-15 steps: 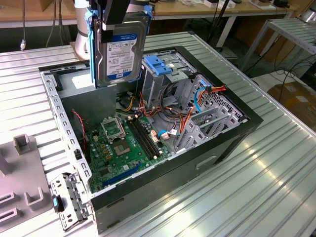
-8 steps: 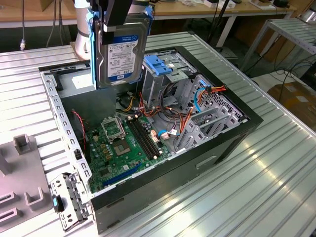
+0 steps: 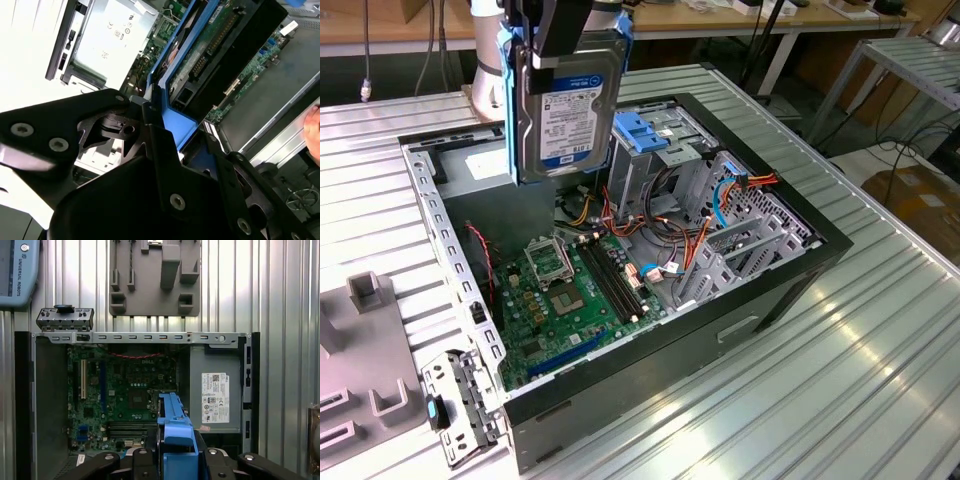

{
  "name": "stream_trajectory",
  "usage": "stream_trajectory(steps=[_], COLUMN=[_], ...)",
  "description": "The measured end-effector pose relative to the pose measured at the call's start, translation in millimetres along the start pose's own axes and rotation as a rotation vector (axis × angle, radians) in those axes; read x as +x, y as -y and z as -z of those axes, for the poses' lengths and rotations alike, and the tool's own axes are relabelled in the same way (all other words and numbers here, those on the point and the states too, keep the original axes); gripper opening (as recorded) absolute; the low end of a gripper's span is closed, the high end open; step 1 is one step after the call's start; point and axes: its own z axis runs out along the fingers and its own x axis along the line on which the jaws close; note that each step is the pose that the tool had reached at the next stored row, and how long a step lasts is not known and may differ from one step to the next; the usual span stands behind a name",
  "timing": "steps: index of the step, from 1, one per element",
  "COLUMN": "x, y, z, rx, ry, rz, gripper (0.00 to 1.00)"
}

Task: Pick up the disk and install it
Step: 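Insert the disk into the insertion slot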

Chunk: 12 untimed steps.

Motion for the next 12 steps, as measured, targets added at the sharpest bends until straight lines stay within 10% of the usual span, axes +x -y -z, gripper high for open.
stream_trajectory(steps=[12], x=[13.6], y=[0.1], z=[-0.4], rx=[0.0000], ry=[0.0000], rz=[0.000], gripper=[0.37])
